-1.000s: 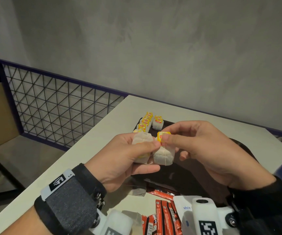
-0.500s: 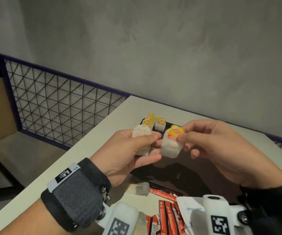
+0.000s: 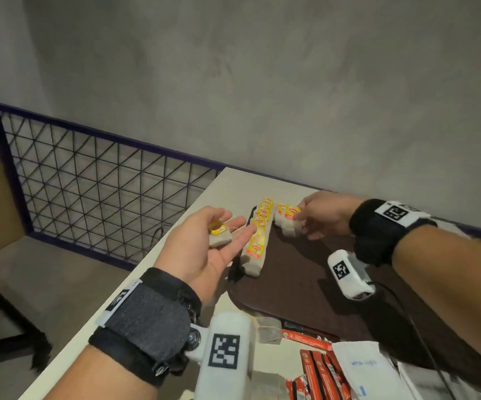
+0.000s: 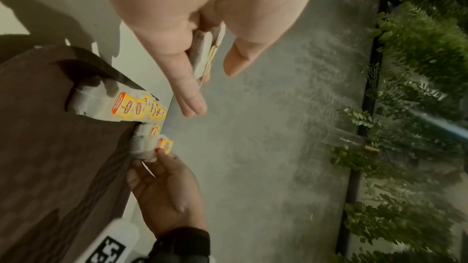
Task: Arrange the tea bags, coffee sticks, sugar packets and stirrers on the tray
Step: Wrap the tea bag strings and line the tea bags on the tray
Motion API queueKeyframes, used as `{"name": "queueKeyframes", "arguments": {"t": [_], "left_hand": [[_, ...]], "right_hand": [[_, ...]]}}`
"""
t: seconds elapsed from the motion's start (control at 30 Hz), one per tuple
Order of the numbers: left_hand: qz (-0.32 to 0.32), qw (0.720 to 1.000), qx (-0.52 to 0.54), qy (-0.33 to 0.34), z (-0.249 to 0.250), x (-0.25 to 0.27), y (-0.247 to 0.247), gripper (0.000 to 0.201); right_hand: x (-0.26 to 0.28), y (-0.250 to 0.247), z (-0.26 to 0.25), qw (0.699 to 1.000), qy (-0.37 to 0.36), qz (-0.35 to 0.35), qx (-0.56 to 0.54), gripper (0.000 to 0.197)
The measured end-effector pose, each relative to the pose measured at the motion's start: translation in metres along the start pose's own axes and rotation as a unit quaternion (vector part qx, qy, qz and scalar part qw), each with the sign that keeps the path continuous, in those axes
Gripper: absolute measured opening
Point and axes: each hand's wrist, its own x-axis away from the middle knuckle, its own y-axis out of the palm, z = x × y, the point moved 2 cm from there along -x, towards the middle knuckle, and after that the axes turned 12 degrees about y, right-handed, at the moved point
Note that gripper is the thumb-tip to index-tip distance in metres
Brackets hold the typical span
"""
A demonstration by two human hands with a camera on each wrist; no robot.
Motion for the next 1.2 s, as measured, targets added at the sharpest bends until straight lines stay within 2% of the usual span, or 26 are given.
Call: {"name": "queueKeyframes", "arguments": {"t": [0.17,0.23,0.43,0.63,0.8,0.87,0.9,0.97,1.03,1.13,1.2], "left_hand": [[-0.006,1.0,0.003,-0.011,-0.002,-0.002,0.001,0.025],[-0.018,1.0,-0.007,-0.018,-0.004,-0.001,0.002,0.022],[-0.025,1.0,-0.001,-0.013,-0.007,0.0,0.005,0.017],[-0.014,1.0,0.022,-0.016,-0.008,-0.003,0.001,0.026],[-0.019,0.998,0.061,-0.01,-0.012,-0.003,0.002,0.023],[-0.038,0.997,0.071,-0.003,-0.01,0.0,0.005,0.019],[-0.05,0.996,0.079,-0.001,-0.008,0.004,0.008,0.017],[-0.08,0.991,0.102,0.006,0.0,0.012,0.015,0.011],[-0.11,0.989,0.1,0.011,0.006,0.021,0.019,0.012],[-0.167,0.986,0.02,0.008,0.008,0.032,0.026,0.012],[-0.193,0.979,-0.06,0.036,0.007,0.039,0.033,0.018]], "right_hand": [[-0.021,0.01,0.001,0.997,0.064,0.012,-0.045,0.004],[-0.029,0.01,0.0,0.996,0.072,0.025,-0.053,0.012],[-0.033,0.014,-0.008,0.993,0.086,0.037,-0.074,0.018],[-0.03,0.02,-0.014,0.992,0.095,0.026,-0.074,0.01],[-0.023,0.011,-0.016,0.995,0.066,0.044,-0.057,0.029],[-0.006,0.0,-0.015,0.997,0.047,0.046,-0.049,0.029],[0.007,-0.006,-0.014,0.997,0.03,0.025,-0.07,0.027],[0.045,-0.013,-0.015,0.983,-0.01,-0.062,-0.175,0.024],[0.092,-0.012,-0.01,0.951,-0.054,-0.141,-0.271,0.027],[0.154,-0.01,0.01,0.925,-0.144,-0.184,-0.299,0.039],[0.183,-0.008,0.025,0.922,-0.183,-0.189,-0.283,0.039]]}}
